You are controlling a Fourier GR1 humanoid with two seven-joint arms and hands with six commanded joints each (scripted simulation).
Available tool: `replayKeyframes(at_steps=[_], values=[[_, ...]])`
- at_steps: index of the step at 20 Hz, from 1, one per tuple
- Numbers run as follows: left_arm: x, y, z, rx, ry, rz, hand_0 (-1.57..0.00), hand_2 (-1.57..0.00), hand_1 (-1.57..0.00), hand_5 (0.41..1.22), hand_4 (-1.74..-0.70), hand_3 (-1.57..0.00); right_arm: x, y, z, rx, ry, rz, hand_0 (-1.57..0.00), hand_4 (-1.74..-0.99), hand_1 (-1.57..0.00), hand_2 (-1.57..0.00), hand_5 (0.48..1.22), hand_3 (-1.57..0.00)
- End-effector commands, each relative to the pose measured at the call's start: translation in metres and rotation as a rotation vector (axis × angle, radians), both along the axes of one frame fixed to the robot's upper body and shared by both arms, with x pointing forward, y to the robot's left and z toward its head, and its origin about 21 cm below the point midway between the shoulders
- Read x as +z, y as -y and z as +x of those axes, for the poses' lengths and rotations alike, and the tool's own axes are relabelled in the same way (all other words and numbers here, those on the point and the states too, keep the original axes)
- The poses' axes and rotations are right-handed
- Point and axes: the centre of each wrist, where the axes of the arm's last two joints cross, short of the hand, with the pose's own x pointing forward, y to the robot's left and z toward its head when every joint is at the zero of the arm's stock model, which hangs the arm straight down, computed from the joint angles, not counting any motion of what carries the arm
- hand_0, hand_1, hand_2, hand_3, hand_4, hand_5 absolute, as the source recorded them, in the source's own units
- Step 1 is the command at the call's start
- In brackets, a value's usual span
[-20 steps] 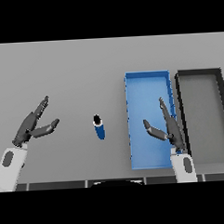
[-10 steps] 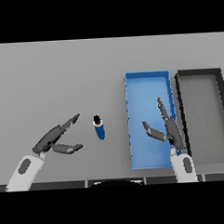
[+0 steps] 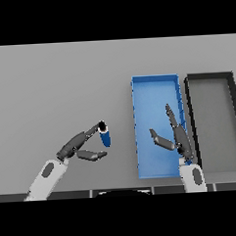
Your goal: Pick up the blue pipe and place it into the blue bin.
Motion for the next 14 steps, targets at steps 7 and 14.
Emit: replayKeyframes(at_steps=[7,14], values=[[-0.015,0.034,0.016,-0.046,0.01,-0.012,0.0,0.0,0.0,0.479,-1.15,0.0,-0.004,0.002,-0.002,-0.006,-0.01,-0.004,0.0,-1.202,0.0,0.0,0.606,0.0],[-0.021,0.053,0.021,-0.023,-0.002,-0.124,-0.1,-0.36,-0.26,0.651,-1.32,-0.22,-0.003,0.004,0.0,-0.021,-0.015,0.007,0.0,-1.198,0.0,0.0,0.605,0.0]])
